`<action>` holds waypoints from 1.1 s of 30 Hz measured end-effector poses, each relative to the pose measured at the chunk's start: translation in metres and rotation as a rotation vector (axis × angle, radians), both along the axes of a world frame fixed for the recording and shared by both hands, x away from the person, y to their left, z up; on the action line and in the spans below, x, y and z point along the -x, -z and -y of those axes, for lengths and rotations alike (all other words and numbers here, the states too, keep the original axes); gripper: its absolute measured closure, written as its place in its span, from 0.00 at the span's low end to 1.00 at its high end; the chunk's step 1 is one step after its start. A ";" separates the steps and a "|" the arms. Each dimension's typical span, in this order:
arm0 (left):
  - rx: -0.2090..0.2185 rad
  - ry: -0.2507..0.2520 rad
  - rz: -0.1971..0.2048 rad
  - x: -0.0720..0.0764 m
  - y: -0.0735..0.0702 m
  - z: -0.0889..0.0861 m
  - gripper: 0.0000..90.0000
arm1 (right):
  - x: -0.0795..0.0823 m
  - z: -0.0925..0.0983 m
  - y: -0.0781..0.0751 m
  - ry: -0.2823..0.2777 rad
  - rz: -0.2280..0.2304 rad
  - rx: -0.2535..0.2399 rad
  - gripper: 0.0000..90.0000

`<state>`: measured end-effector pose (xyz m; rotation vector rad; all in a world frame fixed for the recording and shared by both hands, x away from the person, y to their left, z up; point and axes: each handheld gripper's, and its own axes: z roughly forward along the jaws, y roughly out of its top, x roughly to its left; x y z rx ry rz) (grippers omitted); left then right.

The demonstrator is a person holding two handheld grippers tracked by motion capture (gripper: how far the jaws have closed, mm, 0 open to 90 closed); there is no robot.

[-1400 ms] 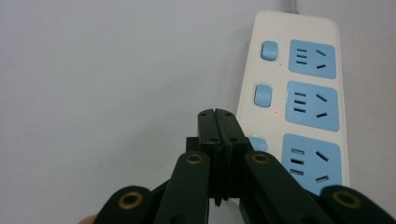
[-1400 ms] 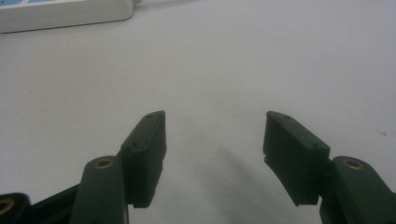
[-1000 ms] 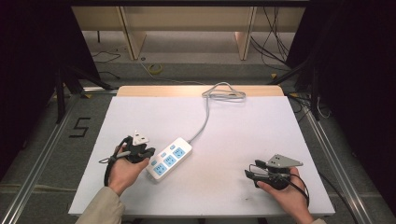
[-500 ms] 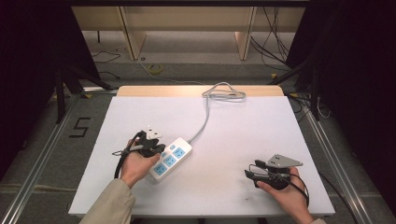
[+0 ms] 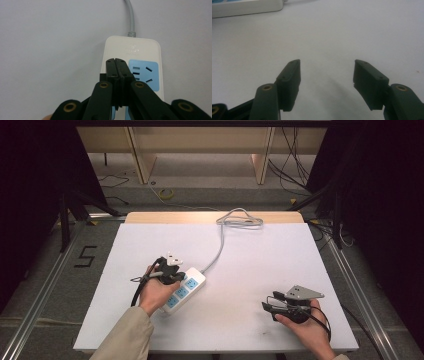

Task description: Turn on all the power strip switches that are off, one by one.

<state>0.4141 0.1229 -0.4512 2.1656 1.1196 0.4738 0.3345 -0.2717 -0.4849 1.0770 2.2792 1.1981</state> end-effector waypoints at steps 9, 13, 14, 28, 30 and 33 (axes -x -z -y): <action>-0.008 -0.005 -0.001 -0.008 0.005 0.008 1.00 | 0.000 0.000 0.000 0.001 0.000 -0.001 0.44; -0.016 -0.002 -0.003 -0.008 0.005 0.008 1.00 | 0.000 0.000 0.000 -0.001 0.001 0.001 0.44; -0.010 -0.005 -0.004 -0.008 0.005 0.008 1.00 | 0.000 0.000 0.000 -0.001 0.001 0.001 0.44; -0.010 -0.012 0.002 -0.009 0.008 0.008 1.00 | 0.000 0.000 0.000 -0.003 -0.001 0.001 0.44; -0.012 -0.017 0.000 -0.009 0.008 0.009 1.00 | 0.001 0.000 -0.001 -0.002 -0.001 0.000 0.44; -0.026 -0.012 0.001 -0.009 0.008 0.010 1.00 | 0.001 0.000 -0.001 -0.003 -0.001 0.000 0.44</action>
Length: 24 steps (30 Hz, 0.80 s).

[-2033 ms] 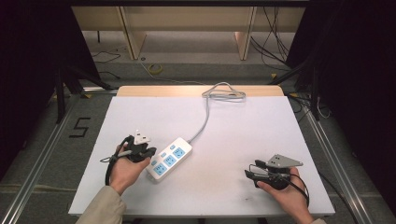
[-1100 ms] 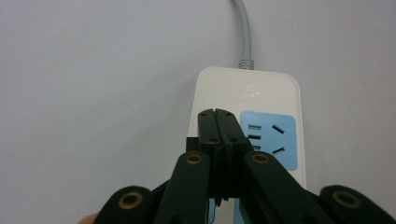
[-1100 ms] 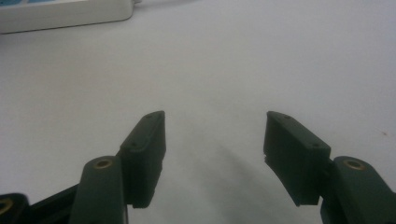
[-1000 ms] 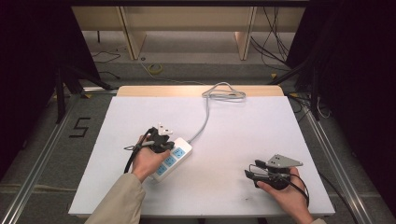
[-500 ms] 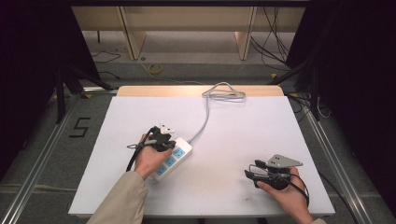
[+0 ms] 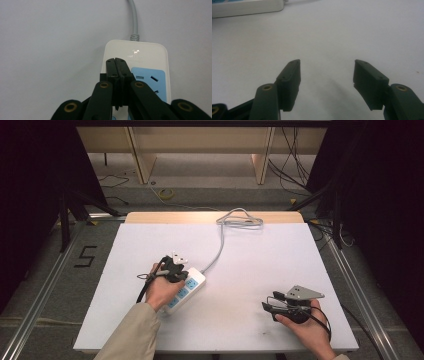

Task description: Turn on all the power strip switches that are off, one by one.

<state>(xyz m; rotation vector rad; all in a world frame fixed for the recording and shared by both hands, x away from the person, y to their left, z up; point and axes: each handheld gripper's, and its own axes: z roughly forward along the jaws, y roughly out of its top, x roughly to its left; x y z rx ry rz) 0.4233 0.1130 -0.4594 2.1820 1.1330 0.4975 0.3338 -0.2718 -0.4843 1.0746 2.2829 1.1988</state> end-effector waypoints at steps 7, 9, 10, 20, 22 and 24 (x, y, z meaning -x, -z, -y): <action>-0.011 -0.008 0.000 0.000 0.001 0.002 1.00 | 0.000 0.000 0.000 0.000 0.000 0.000 0.44; -0.005 -0.006 -0.001 0.000 0.001 0.001 1.00 | 0.000 0.000 0.000 0.001 0.002 -0.002 0.44; -0.004 -0.006 0.000 0.000 0.001 0.000 1.00 | 0.000 0.000 0.000 -0.001 0.002 0.000 0.44; 0.018 -0.004 0.010 0.005 -0.007 -0.005 1.00 | -0.001 0.001 -0.001 0.002 0.005 -0.003 0.45; 0.009 0.002 0.001 0.006 -0.008 -0.006 1.00 | -0.001 0.001 -0.001 0.002 0.005 -0.003 0.45; 0.012 -0.002 0.002 0.007 -0.009 -0.007 1.00 | 0.000 0.001 -0.001 0.001 0.008 -0.002 0.45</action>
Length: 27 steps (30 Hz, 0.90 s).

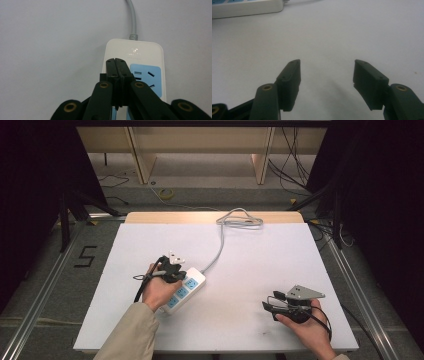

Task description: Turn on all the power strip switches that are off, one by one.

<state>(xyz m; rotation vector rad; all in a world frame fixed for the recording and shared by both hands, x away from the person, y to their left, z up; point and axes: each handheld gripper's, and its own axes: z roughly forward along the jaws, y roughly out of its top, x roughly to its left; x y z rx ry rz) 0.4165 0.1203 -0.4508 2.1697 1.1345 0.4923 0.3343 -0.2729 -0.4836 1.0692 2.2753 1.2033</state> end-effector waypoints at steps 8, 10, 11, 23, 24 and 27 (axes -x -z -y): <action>0.000 0.004 -0.004 0.005 -0.004 -0.004 1.00 | 0.000 0.000 0.000 0.000 -0.003 0.001 0.45; -0.002 0.006 -0.008 0.006 -0.005 -0.004 1.00 | 0.000 0.000 0.000 0.000 -0.003 0.001 0.44; -0.003 0.006 -0.006 0.006 -0.004 -0.004 1.00 | 0.000 0.000 0.000 0.000 -0.002 0.002 0.45; -0.004 0.010 -0.013 0.009 -0.004 -0.006 1.00 | 0.000 -0.001 0.001 -0.002 -0.005 0.004 0.45; -0.003 0.007 -0.014 0.009 -0.004 -0.006 1.00 | -0.001 -0.001 0.001 -0.003 -0.005 0.003 0.45; -0.007 0.009 -0.017 0.011 -0.004 -0.007 1.00 | -0.001 -0.001 0.001 -0.003 -0.006 0.004 0.45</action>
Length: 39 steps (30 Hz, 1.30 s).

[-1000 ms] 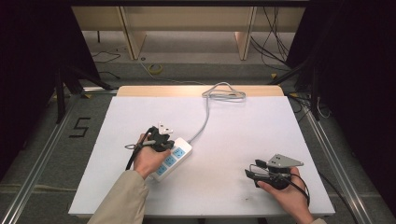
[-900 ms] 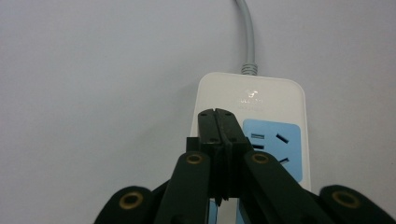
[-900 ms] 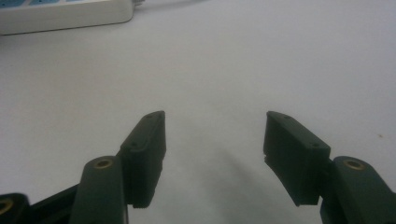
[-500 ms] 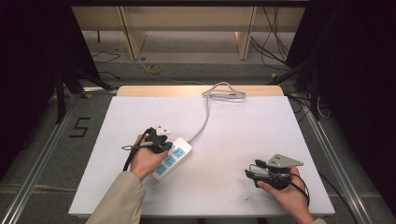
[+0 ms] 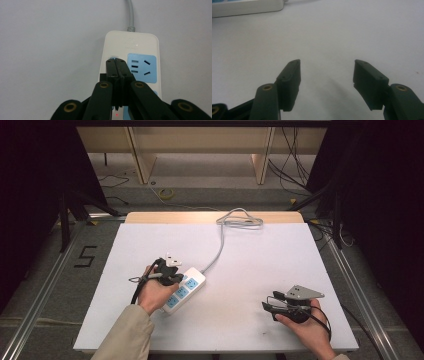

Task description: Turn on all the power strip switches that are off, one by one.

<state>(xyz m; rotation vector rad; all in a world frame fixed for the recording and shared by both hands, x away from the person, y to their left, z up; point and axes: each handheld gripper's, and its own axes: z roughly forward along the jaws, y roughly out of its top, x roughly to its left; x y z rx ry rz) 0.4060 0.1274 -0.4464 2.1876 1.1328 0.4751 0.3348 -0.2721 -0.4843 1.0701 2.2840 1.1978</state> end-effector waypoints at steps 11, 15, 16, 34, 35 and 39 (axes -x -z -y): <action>-0.007 -0.001 -0.003 0.006 -0.001 -0.003 1.00 | 0.000 0.000 0.000 0.001 0.001 0.000 0.45; -0.007 -0.003 -0.004 0.008 -0.002 -0.004 1.00 | 0.000 0.000 0.000 0.002 0.001 0.000 0.45; -0.009 0.000 -0.005 0.008 -0.002 -0.004 1.00 | 0.000 0.000 0.000 0.002 0.001 0.000 0.45; -0.011 -0.006 -0.011 0.017 -0.003 -0.012 1.00 | 0.000 -0.001 0.000 0.000 0.000 0.000 0.44; -0.015 -0.004 -0.014 0.017 -0.003 -0.013 1.00 | 0.000 -0.001 0.000 0.000 -0.001 0.000 0.45; -0.017 -0.007 -0.017 0.018 -0.003 -0.016 1.00 | 0.000 -0.001 0.000 0.001 0.000 0.000 0.45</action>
